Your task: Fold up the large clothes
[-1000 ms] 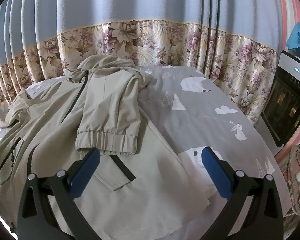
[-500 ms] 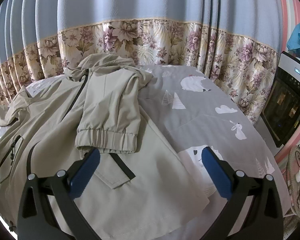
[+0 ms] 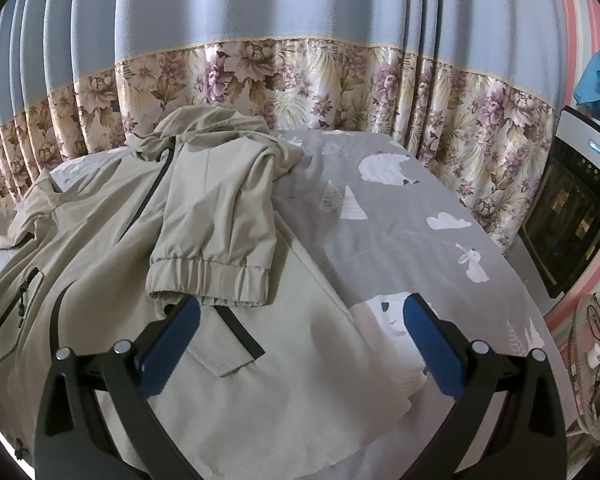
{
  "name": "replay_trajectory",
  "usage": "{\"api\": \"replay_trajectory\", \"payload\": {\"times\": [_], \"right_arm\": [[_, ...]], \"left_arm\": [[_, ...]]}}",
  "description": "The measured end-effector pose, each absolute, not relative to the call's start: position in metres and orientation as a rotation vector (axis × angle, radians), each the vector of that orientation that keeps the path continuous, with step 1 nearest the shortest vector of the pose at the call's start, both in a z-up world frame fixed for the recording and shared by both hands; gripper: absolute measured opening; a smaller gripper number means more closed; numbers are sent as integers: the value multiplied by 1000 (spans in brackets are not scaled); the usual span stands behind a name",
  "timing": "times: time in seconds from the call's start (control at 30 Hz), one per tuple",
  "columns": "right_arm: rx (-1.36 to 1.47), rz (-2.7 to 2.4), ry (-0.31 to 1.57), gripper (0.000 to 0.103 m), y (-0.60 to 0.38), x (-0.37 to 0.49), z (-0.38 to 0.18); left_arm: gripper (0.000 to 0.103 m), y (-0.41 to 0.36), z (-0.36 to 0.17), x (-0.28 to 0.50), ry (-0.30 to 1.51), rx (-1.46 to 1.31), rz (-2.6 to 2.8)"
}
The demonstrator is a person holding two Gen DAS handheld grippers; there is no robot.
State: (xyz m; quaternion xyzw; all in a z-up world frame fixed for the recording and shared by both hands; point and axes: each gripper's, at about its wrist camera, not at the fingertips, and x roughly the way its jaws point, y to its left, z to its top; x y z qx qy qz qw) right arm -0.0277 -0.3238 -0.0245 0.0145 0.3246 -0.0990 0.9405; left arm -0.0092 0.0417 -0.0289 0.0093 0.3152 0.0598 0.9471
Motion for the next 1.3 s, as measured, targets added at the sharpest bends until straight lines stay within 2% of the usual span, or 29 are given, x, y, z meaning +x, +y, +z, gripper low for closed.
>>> {"api": "replay_trajectory", "payload": {"times": [0.7,0.73,0.77,0.83,0.93,0.97,1.0,1.1,1.13,1.2,1.3], "right_arm": [[5,-155,754,100,-356,-23,-50],[9,-153,764,93,-358,-22,-53],[13,-152,782,79,-360,-20,-57],[20,-151,827,63,-364,-15,-67],[36,-130,865,62,-366,-13,-78],[40,-118,869,54,-366,-14,-80],[47,-96,868,50,-364,-15,-81],[28,-68,862,25,-360,-17,-80],[26,-48,852,13,-358,-19,-78],[30,-27,835,5,-356,-24,-74],[36,-11,795,4,-353,-34,-63]], "left_arm": [[100,69,-41,-47,692,61,167],[100,71,-42,-50,696,60,173],[100,73,-42,-52,699,57,177],[100,79,-42,-56,708,46,187],[100,81,-42,-64,707,48,194],[100,80,-41,-64,707,52,196],[100,79,-41,-66,706,58,199],[100,81,-44,-70,716,43,205],[100,84,-45,-71,717,37,211],[100,89,-47,-76,718,28,229],[100,93,-48,-79,722,29,239]]}}
